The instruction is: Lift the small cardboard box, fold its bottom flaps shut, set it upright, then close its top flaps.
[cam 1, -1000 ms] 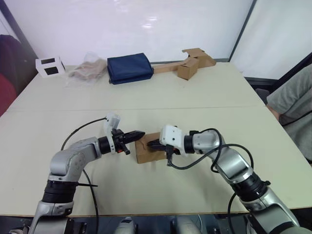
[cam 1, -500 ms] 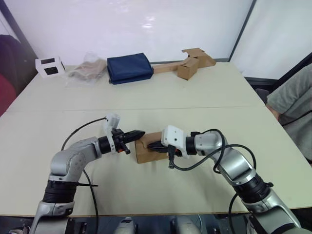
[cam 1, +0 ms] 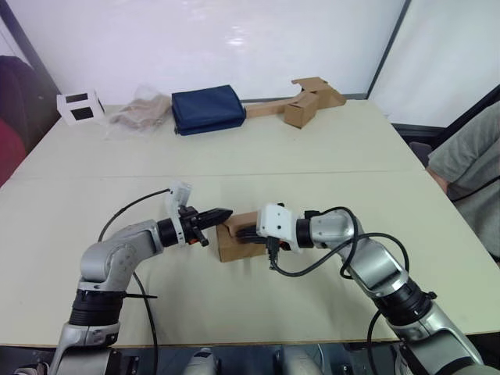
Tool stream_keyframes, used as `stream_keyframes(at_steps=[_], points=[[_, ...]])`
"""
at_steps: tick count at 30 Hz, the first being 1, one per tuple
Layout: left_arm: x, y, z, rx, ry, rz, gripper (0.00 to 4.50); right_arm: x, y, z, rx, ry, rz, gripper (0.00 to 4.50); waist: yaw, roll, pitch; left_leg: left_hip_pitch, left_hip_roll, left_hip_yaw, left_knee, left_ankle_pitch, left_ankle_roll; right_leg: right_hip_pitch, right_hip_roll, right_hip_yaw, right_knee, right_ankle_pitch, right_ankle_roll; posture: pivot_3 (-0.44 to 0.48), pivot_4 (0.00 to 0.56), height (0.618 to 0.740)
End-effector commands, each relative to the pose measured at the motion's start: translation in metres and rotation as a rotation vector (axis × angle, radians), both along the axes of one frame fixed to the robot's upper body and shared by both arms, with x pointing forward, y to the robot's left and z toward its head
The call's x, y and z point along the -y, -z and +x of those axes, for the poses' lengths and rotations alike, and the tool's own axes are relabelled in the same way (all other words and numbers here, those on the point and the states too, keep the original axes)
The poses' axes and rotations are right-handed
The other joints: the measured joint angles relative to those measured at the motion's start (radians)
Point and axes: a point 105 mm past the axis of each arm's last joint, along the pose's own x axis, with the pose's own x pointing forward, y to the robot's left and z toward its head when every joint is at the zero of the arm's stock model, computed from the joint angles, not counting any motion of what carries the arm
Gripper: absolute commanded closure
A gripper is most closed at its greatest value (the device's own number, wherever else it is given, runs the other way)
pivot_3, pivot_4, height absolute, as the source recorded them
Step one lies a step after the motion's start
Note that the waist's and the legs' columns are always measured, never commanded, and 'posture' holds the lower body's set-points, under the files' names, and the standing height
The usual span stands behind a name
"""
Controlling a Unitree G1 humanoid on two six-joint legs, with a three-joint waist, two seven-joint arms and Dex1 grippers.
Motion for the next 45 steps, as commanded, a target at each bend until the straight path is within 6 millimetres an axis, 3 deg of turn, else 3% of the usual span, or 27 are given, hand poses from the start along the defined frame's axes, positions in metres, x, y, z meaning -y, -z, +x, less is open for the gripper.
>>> stream_keyframes(at_steps=[1, 10, 18, 25, 30, 35, 40, 45], points=[[0.001, -0.007, -0.002, 0.023, 0.01, -0.017, 4.45, 0.002, 0.005, 0.009, 0.038, 0.038, -0.043, 4.5, 0.0, 0.0, 0.0, 0.0, 0.0, 0.0, 0.0, 0.0, 0.0, 0.0, 0.0, 0.0, 0.0, 0.0, 0.0, 0.0, 0.15, 0.74], [0.004, 0.001, -0.008, 0.043, 0.042, 0.061, 4.45, 0.0, 0.005, 0.011, 0.034, 0.035, -0.037, 4.5, 0.0, 0.0, 0.0, 0.0, 0.0, 0.0, 0.0, 0.0, 0.0, 0.0, 0.0, 0.0, 0.0, 0.0, 0.0, 0.0, 0.15, 0.74], [0.008, 0.016, -0.011, 0.132, 0.091, 0.255, 4.45, 0.004, -0.015, -0.004, -0.063, -0.009, 0.065, 4.5, 0.002, 0.0, 0.0, 0.0, 0.0, 0.0, 0.0, 0.0, 0.0, 0.001, 0.0, 0.0, -0.001, 0.0, 0.0, 0.0, 0.15, 0.74], [0.007, 0.02, -0.01, 0.194, 0.12, 0.346, 4.45, 0.009, -0.028, -0.002, -0.083, 0.018, 0.123, 4.5, 0.001, 0.0, 0.0, 0.0, 0.0, 0.0, 0.0, 0.0, 0.0, 0.001, 0.0, 0.0, -0.001, 0.0, 0.0, 0.0, 0.15, 0.74], [0.007, 0.013, -0.009, 0.223, 0.123, 0.34, 4.45, 0.011, -0.031, 0.002, -0.091, 0.044, 0.163, 4.5, 0.001, 0.0, 0.0, 0.0, 0.0, 0.0, 0.0, 0.0, 0.0, 0.001, 0.0, 0.0, -0.001, 0.0, 0.0, 0.0, 0.15, 0.74], [0.009, -0.018, -0.011, 0.217, 0.107, 0.195, 4.45, 0.014, -0.031, 0.017, -0.062, 0.115, 0.187, 4.5, 0.0, 0.0, 0.0, 0.0, 0.0, 0.0, 0.0, 0.0, 0.0, 0.001, 0.0, 0.0, -0.001, 0.0, 0.0, 0.0, 0.15, 0.74], [0.013, -0.017, -0.015, 0.218, 0.12, 0.214, 4.45, 0.013, -0.026, 0.017, -0.062, 0.108, 0.173, 4.5, -0.001, 0.0, 0.0, 0.0, 0.0, 0.0, -0.001, 0.0, 0.0, 0.0, 0.0, 0.0, -0.001, 0.0, 0.0, 0.0, 0.15, 0.74], [0.016, -0.002, -0.018, 0.211, 0.133, 0.277, 4.45, 0.012, -0.016, 0.014, -0.072, 0.093, 0.138, 4.5, -0.001, 0.0, 0.0, 0.0, 0.0, 0.0, -0.001, 0.0, 0.0, 0.0, 0.0, 0.0, -0.001, 0.0, 0.0, 0.0, 0.15, 0.74]])
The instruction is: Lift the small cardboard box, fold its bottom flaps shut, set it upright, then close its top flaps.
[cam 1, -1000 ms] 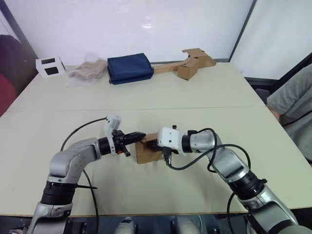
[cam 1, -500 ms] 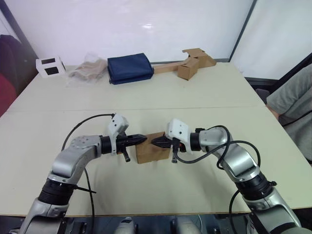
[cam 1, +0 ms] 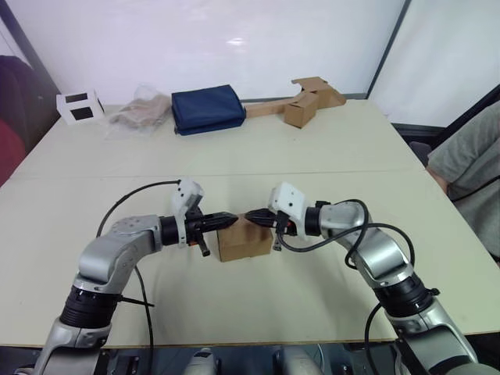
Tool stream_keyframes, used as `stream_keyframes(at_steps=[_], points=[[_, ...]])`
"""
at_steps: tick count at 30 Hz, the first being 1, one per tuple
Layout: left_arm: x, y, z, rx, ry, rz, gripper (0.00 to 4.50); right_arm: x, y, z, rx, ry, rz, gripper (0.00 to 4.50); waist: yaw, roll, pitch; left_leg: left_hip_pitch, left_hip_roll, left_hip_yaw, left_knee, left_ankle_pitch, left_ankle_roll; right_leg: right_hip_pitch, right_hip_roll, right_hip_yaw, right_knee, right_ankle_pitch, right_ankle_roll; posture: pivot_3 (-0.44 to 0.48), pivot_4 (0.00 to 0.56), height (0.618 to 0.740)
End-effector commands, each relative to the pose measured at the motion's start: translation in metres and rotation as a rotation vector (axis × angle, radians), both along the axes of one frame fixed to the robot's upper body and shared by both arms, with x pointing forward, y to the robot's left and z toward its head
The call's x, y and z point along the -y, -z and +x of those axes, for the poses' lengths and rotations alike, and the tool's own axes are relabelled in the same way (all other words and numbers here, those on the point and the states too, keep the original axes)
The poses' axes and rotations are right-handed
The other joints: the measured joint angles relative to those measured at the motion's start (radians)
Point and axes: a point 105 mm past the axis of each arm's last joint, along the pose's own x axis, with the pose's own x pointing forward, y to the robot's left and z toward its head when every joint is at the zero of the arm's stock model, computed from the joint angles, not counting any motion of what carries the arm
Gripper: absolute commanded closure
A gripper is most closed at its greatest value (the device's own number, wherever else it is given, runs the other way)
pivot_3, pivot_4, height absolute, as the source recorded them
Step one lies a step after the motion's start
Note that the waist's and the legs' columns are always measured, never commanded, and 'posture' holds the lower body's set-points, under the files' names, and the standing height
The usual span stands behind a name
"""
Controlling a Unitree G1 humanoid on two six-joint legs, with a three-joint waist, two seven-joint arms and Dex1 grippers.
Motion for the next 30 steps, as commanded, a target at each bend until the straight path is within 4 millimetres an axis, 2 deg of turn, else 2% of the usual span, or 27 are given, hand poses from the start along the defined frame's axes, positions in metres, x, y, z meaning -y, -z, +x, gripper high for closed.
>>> stream_keyframes(at_steps=[1, 8, 14, 17, 23, 26, 30], points=[[0.005, 0.007, -0.006, 0.032, 0.031, 0.068, 4.45, -0.003, 0.001, -0.004, 0.019, -0.028, -0.016, 4.5, 0.0, 0.0, 0.0, 0.0, 0.0, 0.0, 0.0, 0.0, 0.0, 0.0, 0.0, 0.0, 0.0, 0.0, 0.0, 0.0, 0.15, 0.74], [0.003, 0.025, -0.006, 0.032, 0.022, 0.136, 4.45, -0.003, 0.02, -0.002, -0.005, -0.013, -0.082, 4.5, 0.0, 0.0, 0.0, 0.0, 0.0, 0.0, 0.0, 0.0, 0.0, 0.0, 0.0, 0.0, 0.0, 0.0, 0.0, 0.0, 0.15, 0.74], [0.002, 0.023, -0.006, 0.031, 0.012, 0.122, 4.45, -0.004, 0.022, 0.002, -0.001, 0.002, -0.083, 4.5, 0.0, 0.0, 0.0, 0.001, 0.0, 0.0, 0.0, 0.0, 0.0, 0.001, 0.0, 0.0, 0.0, 0.0, 0.0, 0.0, 0.15, 0.74], [-0.001, 0.012, -0.004, 0.023, -0.023, 0.043, 4.45, -0.003, 0.016, 0.003, 0.011, 0.014, -0.043, 4.5, 0.0, 0.0, 0.0, 0.001, 0.0, 0.0, 0.0, 0.0, 0.0, 0.001, 0.0, 0.0, 0.0, 0.0, 0.0, 0.0, 0.15, 0.74], [-0.021, -0.019, 0.001, 0.008, -0.116, -0.117, 4.45, 0.009, -0.018, 0.003, -0.021, 0.046, 0.175, 4.5, 0.0, 0.0, 0.0, 0.001, 0.0, 0.0, 0.0, 0.0, 0.0, 0.001, 0.0, 0.0, 0.0, 0.0, 0.0, 0.0, 0.15, 0.74], [-0.032, -0.023, 0.001, -0.011, -0.155, -0.137, 4.45, 0.018, -0.027, 0.006, -0.038, 0.084, 0.247, 4.5, 0.0, 0.0, 0.0, 0.0, 0.0, 0.0, 0.0, 0.0, 0.0, 0.001, 0.0, 0.0, 0.0, 0.0, 0.0, 0.0, 0.15, 0.74], [-0.044, -0.018, -0.001, -0.034, -0.202, -0.124, 4.45, 0.033, -0.025, 0.01, -0.043, 0.155, 0.27, 4.5, 0.0, 0.0, 0.0, 0.0, 0.0, 0.0, 0.0, 0.0, 0.0, 0.001, 0.0, 0.0, 0.0, 0.0, 0.0, 0.0, 0.15, 0.74]])
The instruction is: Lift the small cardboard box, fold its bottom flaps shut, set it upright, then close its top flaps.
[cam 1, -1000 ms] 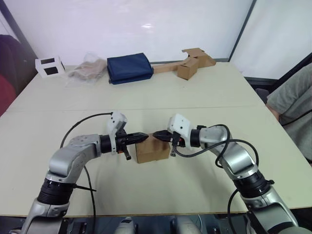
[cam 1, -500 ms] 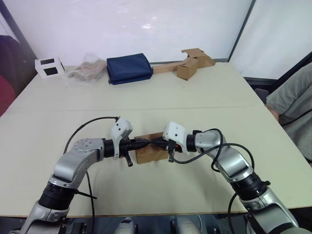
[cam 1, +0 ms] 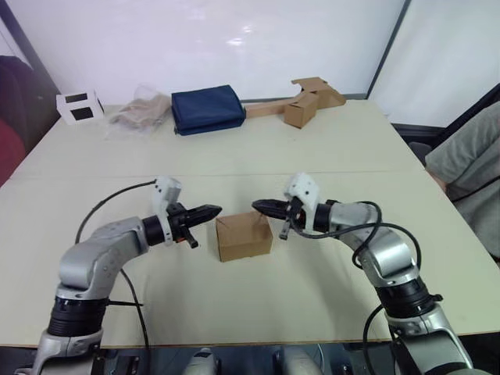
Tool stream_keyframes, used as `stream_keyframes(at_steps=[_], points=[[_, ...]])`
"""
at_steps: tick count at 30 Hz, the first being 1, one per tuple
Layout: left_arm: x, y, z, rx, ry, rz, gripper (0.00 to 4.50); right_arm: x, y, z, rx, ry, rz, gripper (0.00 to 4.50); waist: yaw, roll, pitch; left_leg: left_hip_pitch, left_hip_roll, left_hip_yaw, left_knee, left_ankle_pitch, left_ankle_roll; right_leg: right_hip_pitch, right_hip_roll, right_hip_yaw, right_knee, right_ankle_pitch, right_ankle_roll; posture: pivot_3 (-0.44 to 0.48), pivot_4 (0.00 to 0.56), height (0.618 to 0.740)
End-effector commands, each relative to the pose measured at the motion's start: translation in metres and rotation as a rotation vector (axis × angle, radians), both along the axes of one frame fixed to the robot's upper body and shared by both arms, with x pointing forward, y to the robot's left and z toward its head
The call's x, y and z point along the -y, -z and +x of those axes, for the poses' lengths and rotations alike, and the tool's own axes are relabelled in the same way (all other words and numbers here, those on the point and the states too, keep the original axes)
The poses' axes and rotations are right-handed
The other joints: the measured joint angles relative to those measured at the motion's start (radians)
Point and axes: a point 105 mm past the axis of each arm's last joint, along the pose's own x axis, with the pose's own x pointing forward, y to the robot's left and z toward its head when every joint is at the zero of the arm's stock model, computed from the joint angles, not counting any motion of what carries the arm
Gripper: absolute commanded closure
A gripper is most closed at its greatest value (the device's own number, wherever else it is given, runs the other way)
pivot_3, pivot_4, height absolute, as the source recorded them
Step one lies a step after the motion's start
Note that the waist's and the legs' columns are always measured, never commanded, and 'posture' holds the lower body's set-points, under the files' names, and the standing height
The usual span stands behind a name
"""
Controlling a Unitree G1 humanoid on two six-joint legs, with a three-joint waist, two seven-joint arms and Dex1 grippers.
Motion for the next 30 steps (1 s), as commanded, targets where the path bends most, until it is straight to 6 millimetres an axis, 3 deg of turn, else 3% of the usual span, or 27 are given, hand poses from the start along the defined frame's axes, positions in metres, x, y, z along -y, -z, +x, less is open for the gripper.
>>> stream_keyframes(at_steps=[1, 5, 9, 18, 30], points=[[-0.008, -0.004, -0.005, 0.016, -0.029, -0.004, 4.45, 0.011, -0.009, -0.001, 0.032, 0.048, 0.037, 4.5, 0.0, 0.0, 0.0, 0.0, 0.0, 0.0, 0.0, 0.0, 0.0, 0.0, 0.0, 0.0, 0.0, 0.0, 0.0, 0.0, 0.15, 0.74], [-0.022, 0.008, -0.008, 0.076, -0.127, 0.102, 4.45, 0.027, -0.007, -0.007, -0.013, 0.1, 0.083, 4.5, 0.001, 0.0, 0.0, 0.0, 0.0, 0.0, 0.0, 0.0, 0.0, 0.0, 0.0, 0.0, 0.0, 0.0, 0.0, 0.0, 0.15, 0.74], [-0.036, 0.034, -0.033, -0.114, -0.094, 0.125, 4.45, 0.057, -0.002, -0.031, -0.106, 0.128, 0.113, 4.5, 0.002, 0.0, 0.0, 0.0, 0.0, 0.0, -0.002, 0.0, 0.0, 0.0, 0.0, 0.0, -0.002, 0.0, 0.0, 0.0, 0.15, 0.74], [-0.063, 0.052, -0.061, -0.17, -0.141, 0.154, 4.45, 0.096, 0.038, -0.08, -0.369, 0.091, -0.078, 4.5, 0.001, 0.001, 0.0, 0.001, 0.001, 0.001, -0.003, -0.001, 0.001, 0.003, 0.0, 0.0, -0.007, 0.0, 0.0, 0.0, 0.15, 0.74], [-0.065, 0.056, -0.078, -0.246, -0.108, 0.096, 4.45, 0.105, 0.05, -0.075, -0.402, 0.121, -0.092, 4.5, 0.003, 0.001, 0.0, 0.004, 0.001, 0.001, -0.002, -0.001, 0.001, 0.008, 0.0, -0.001, -0.01, 0.0, 0.0, 0.0, 0.15, 0.74]])
